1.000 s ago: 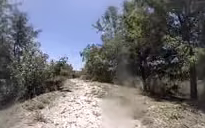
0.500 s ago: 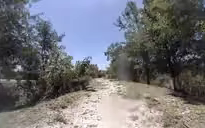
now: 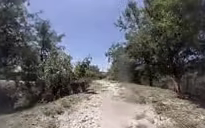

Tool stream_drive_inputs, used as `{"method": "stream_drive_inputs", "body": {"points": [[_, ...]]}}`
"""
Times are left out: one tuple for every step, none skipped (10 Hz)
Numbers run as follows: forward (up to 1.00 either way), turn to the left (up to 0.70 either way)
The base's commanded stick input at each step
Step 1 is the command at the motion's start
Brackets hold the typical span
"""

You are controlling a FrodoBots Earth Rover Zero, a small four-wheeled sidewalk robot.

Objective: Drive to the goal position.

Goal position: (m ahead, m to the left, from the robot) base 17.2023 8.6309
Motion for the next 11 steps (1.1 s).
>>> {"method": "stream_drive_inputs", "body": {"points": [[0.3,-0.6],[0.3,-0.75],[0.3,-0.75],[0.3,-0.75],[0.3,-0.75],[0.3,-0.5],[0.3,-0.08],[0.3,0.0],[0.3,0.0],[0.3,0.0],[0.3,0.0]]}}
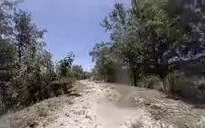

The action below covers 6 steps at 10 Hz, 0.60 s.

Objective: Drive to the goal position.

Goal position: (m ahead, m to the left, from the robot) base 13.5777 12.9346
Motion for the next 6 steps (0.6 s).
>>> {"method": "stream_drive_inputs", "body": {"points": [[0.3,0.0],[0.3,0.0],[0.3,0.0],[0.3,0.0],[0.3,0.0],[0.3,0.0]]}}
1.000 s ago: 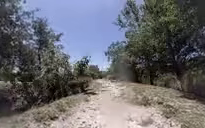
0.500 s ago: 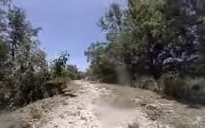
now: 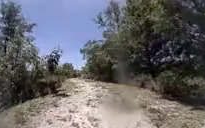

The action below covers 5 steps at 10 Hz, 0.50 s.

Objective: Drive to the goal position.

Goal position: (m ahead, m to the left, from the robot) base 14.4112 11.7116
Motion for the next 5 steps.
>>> {"method": "stream_drive_inputs", "body": {"points": [[0.3,0.0],[0.3,0.0],[0.3,0.0],[0.3,0.0],[0.3,0.0]]}}
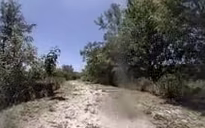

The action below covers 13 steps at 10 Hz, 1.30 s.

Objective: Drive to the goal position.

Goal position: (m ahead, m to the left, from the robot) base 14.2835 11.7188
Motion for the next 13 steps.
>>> {"method": "stream_drive_inputs", "body": {"points": [[0.3,0.0],[0.3,0.09],[0.3,0.63],[0.3,0.24],[0.3,0.0],[0.3,0.0],[0.3,0.0],[0.3,0.0],[0.3,0.0],[0.3,0.0],[0.3,0.0],[0.3,0.0],[0.3,0.0]]}}
